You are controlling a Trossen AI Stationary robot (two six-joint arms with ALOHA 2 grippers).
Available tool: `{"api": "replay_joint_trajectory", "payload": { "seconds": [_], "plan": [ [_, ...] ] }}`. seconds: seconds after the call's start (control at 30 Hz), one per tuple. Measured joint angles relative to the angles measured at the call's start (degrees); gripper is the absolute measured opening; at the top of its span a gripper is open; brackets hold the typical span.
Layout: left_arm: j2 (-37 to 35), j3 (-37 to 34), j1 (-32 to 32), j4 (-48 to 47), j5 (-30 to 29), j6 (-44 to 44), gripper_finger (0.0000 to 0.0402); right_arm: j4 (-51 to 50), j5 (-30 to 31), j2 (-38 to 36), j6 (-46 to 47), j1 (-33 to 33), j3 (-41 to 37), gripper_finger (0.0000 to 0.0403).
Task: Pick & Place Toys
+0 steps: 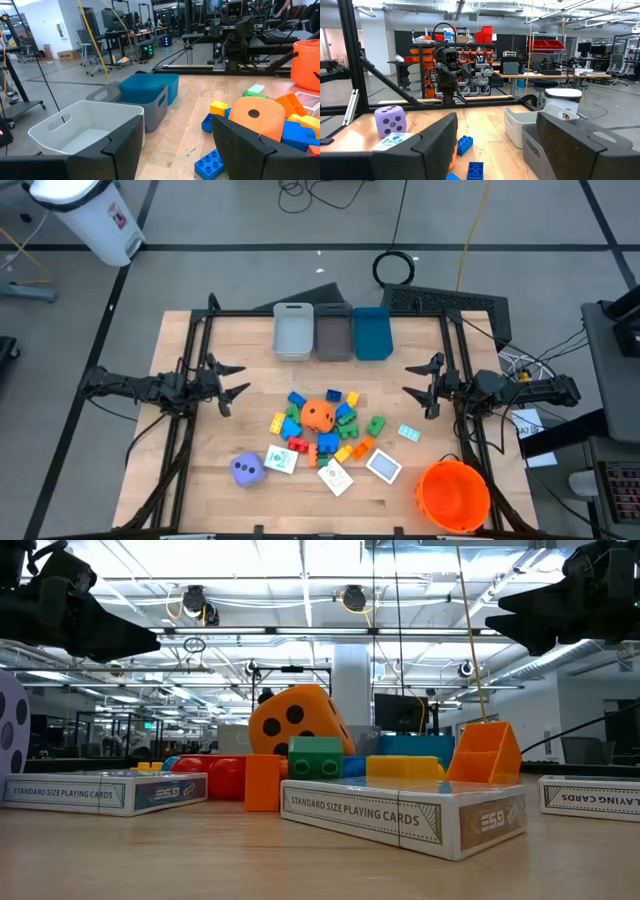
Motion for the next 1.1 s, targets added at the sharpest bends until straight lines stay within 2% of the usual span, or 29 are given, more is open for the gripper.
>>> {"api": "replay_joint_trajectory", "payload": {
  "seconds": [1.0, 1.1],
  "plan": [
    [-0.01, -0.02, 0.0, 0.0, 0.0, 0.0, 0.0241, 0.01, 0.0, 0.01, 0.03, 0.01, -0.01, 0.0265],
    [-0.02, -0.02, 0.01, 0.0, 0.0, 0.0, 0.0241, -0.12, -0.24, 0.0, 4.73, 0.08, -0.01, 0.0265]
  ]
}}
